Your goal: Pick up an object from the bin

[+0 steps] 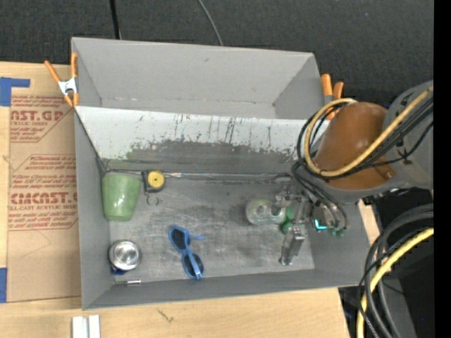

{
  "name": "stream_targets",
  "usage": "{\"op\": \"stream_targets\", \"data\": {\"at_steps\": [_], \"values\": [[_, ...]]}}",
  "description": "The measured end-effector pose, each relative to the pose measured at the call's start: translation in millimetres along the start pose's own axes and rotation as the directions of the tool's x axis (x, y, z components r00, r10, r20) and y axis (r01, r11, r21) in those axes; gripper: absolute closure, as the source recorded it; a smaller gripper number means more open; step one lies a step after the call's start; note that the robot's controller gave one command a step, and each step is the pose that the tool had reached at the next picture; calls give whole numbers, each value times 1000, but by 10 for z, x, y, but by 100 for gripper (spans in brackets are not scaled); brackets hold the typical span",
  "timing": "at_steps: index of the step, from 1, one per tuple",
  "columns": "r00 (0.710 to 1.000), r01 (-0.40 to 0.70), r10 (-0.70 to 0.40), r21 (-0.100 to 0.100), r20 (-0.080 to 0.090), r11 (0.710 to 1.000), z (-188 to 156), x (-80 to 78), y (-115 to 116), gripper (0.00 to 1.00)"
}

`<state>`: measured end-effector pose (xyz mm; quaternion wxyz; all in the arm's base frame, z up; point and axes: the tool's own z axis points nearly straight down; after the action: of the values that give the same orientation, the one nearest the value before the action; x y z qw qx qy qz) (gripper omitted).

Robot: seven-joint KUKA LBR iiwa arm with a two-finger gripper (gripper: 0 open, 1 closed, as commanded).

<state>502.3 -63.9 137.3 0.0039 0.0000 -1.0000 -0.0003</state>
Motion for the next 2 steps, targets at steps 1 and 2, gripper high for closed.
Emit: {"op": "stream_targets", "data": {"at_steps": [1,2], "values": [[956,294,-294,4,14,956,646,-231,-411,0],[955,295,-295,4,15,955,639,-233,-404,100]]}}
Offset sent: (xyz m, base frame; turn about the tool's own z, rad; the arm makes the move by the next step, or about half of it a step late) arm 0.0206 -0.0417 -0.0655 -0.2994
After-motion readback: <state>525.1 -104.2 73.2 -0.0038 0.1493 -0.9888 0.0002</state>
